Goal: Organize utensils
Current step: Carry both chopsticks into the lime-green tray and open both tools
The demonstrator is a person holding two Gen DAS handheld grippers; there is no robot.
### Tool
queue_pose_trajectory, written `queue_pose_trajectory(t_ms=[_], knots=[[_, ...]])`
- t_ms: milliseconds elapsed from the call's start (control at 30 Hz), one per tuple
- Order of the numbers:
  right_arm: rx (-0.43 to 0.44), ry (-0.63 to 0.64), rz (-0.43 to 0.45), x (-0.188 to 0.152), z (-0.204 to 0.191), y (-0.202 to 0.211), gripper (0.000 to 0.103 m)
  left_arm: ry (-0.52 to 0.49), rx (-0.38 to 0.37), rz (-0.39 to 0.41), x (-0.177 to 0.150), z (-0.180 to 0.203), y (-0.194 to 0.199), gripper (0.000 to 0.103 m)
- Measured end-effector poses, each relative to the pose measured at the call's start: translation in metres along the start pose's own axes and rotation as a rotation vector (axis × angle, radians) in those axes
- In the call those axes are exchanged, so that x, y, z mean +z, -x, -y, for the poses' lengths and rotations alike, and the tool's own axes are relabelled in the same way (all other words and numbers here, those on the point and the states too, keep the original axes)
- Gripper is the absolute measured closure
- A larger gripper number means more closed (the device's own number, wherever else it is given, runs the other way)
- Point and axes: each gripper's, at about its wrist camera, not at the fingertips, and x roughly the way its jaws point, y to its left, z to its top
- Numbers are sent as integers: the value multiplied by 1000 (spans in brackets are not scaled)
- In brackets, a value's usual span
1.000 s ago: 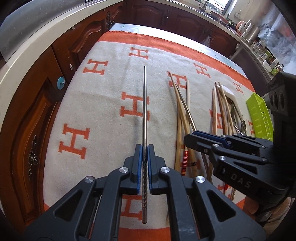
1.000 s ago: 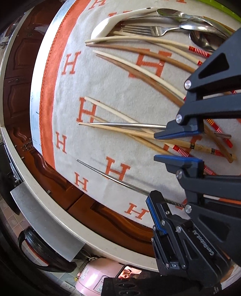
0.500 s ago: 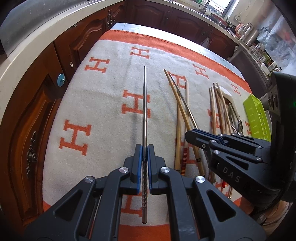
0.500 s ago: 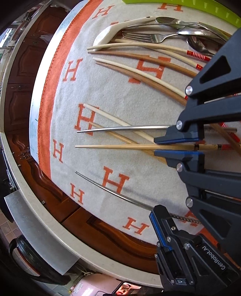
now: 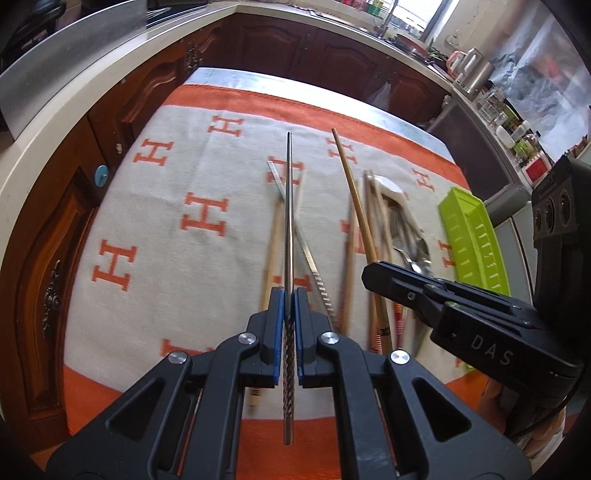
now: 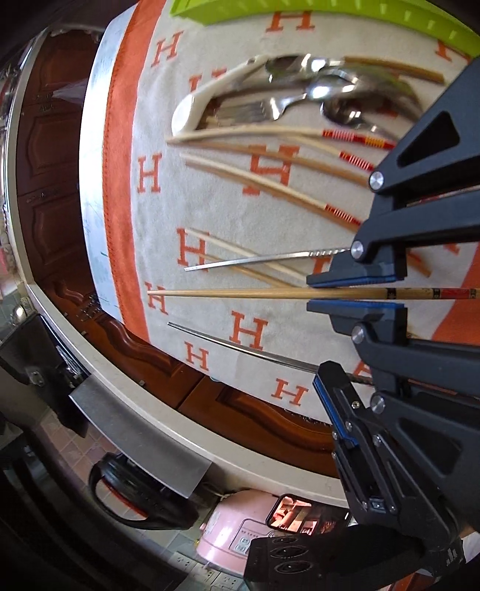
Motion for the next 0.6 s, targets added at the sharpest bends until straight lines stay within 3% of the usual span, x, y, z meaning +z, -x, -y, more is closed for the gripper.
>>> queue_pose_trajectory(t_ms=[267,600], knots=[[-80,-83,103,-15,60,72,97,-82,-69,7,0,92,7,100],[-262,-228,219,-28,163,150,97,-163,-187,-24,11,219,-14,100]])
